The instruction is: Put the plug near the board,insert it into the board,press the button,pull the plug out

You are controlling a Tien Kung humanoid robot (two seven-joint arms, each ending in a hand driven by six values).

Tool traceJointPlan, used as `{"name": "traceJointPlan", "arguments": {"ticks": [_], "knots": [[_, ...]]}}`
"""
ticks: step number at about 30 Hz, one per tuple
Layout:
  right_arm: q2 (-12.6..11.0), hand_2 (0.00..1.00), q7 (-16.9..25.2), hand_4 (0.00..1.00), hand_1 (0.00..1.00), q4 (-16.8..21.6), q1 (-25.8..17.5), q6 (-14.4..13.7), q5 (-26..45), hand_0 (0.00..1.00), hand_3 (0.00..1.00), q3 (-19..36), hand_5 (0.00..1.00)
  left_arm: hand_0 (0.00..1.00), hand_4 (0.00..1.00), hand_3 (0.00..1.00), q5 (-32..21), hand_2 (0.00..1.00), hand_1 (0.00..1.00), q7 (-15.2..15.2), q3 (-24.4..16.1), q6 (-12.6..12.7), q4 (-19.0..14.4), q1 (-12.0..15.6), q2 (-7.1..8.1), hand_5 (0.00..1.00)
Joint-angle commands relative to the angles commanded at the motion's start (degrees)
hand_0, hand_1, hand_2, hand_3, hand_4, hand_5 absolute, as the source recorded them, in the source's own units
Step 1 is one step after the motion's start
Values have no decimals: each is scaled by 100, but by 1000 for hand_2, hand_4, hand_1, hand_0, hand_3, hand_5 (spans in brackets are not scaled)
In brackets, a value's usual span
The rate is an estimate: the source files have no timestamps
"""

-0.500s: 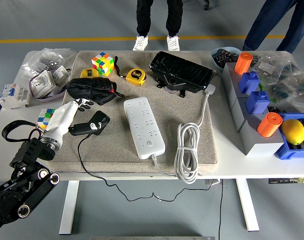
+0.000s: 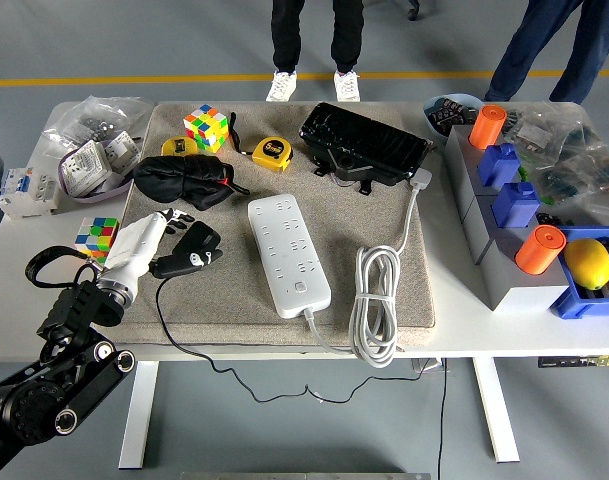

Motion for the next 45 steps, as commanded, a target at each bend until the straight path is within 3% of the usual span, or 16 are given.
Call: {"name": "traceJointPlan", "arguments": {"ticks": [5, 6, 11, 12, 17, 18, 22, 23, 29, 30, 35, 36, 45], "knots": [[2, 589, 7, 735, 632, 3, 4, -4, -1, 610, 540, 12, 278, 533, 998, 725, -6, 663, 636, -9, 72, 94, 113, -65, -46, 568], [2, 589, 8, 735, 631, 3, 5, -4, -1, 610, 540, 13, 277, 456, 998, 704, -5, 611, 586, -2, 77, 108, 133, -74, -55, 487], [-4, 589, 14, 735, 631, 6, 7, -7, -1, 610, 540, 8, 277, 456, 998, 704, 25, 611, 586, 52, 99, 134, 259, -127, -110, 487], [-5, 588, 17, 734, 630, 8, 8, -9, -2, 610, 540, 11, 276, 431, 998, 682, 34, 575, 555, 58, 101, 142, 280, -134, -120, 403], [-4, 588, 27, 734, 630, 11, 4, -13, -2, 610, 540, 1, 276, 431, 998, 682, 29, 575, 555, 42, 113, 225, 358, -161, -159, 403], [-4, 587, 30, 733, 629, 12, 3, -14, -3, 609, 540, 2, 275, 362, 981, 584, 12, 520, 503, 16, 114, 260, 365, -162, -163, 289], [-1, 587, 33, 733, 629, 7, 11, -18, -5, 609, 540, 2, 275, 362, 981, 584, -1, 520, 503, -22, 133, 345, 394, -194, -178, 289], [-2, 587, 35, 733, 629, 11, 12, -17, -9, 610, 540, 5, 274, 321, 920, 549, -13, 502, 465, -38, 143, 369, 407, -201, -179, 202], [-6, 587, 38, 733, 629, 12, 12, -19, -15, 610, 540, 10, 274, 321, 920, 549, -10, 502, 465, -42, 162, 386, 449, -214, -193, 202], [-5, 587, 41, 731, 629, 13, 12, -21, -17, 610, 539, 10, 273, 297, 885, 540, -23, 493, 463, -60, 157, 399, 450, -212, -195, 151], [-4, 587, 45, 731, 629, 15, 10, -22, -21, 610, 539, 7, 273, 297, 885, 540, -54, 493, 463, -140, 158, 467, 448, -218, -193, 151], [-4, 585, 45, 726, 628, 15, 8, -23, -22, 609, 537, 5, 276, 261, 846, 538, -53, 484, 448, -143, 158, 465, 450, -219, -193, 83], [-1, 585, 48, 726, 626, 14, 10, -28, -32, 610, 538, 17, 274, 246, 832, 538, -76, 454, 429, -213, 181, 483, 390, -227, -181, 31]]}}
